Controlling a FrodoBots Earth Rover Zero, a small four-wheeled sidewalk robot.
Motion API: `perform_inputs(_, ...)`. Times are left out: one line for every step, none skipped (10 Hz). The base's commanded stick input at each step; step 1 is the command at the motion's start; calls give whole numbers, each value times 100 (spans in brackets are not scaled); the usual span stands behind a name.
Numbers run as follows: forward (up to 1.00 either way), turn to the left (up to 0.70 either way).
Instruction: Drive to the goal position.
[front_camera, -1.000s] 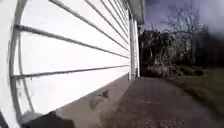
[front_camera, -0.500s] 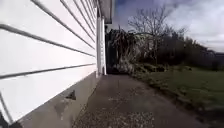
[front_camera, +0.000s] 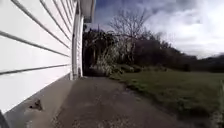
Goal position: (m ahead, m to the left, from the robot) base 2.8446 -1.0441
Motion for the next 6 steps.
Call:
perform_inputs(70,0)
perform_inputs(70,0)
perform_inputs(70,2)
perform_inputs(70,6)
perform_inputs(70,11)
perform_inputs(70,14)
